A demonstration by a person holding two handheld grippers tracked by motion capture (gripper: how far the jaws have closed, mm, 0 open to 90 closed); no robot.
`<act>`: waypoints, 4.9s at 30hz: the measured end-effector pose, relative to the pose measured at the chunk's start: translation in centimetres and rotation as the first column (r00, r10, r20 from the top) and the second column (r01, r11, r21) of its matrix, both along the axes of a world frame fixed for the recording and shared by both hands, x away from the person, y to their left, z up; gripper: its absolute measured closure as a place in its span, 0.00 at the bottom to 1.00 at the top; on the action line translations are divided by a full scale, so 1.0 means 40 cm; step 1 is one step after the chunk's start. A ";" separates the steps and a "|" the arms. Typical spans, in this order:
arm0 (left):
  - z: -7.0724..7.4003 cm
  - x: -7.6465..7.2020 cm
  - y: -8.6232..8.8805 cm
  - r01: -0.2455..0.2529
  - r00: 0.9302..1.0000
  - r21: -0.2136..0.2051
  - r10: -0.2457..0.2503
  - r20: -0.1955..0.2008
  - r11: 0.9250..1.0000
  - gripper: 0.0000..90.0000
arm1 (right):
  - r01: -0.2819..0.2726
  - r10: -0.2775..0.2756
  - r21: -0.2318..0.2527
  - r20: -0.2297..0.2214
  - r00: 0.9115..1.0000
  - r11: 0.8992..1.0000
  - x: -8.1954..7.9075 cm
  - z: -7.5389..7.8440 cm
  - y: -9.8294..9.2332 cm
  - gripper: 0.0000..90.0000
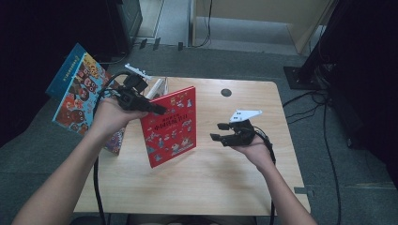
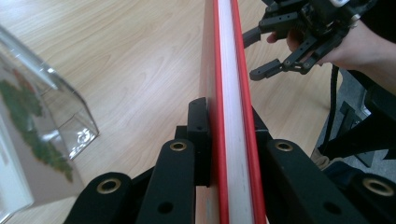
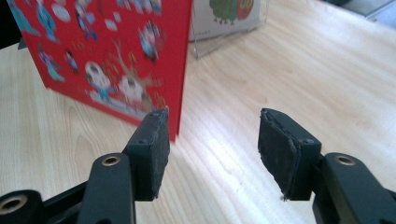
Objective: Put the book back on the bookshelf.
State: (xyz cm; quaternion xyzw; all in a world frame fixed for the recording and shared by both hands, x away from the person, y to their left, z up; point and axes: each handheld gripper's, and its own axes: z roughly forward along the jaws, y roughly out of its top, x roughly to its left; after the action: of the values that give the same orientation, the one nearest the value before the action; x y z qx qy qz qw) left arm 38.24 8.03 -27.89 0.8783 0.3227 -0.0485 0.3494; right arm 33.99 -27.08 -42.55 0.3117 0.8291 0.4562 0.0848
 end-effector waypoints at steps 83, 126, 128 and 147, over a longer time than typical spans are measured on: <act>0.045 -0.004 0.411 -0.422 0.906 0.029 0.421 0.035 0.906 0.89 | 0.129 -0.126 -0.139 0.031 0.992 0.982 -0.035 -0.241 0.015 0.44; -0.006 0.178 0.358 -0.497 0.868 0.060 0.495 0.043 0.866 0.89 | 0.144 -0.140 -0.143 0.035 0.989 0.979 -0.038 -0.242 0.018 0.45; -0.007 0.179 0.358 -0.497 0.868 0.062 0.495 0.043 0.866 0.89 | 0.143 -0.139 -0.143 0.036 0.990 0.979 -0.038 -0.242 0.018 0.45; -0.001 0.186 0.356 -0.411 0.902 0.174 0.427 -0.067 0.895 0.86 | 0.144 -0.140 -0.144 0.037 0.989 0.979 -0.038 -0.242 0.018 0.45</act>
State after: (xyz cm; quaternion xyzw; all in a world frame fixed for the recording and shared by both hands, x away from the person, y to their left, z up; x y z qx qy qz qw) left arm 45.67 22.28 -27.92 0.8090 0.5247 0.0078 0.2648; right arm 32.47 -26.35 -52.22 0.3569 0.8349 0.3909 0.1507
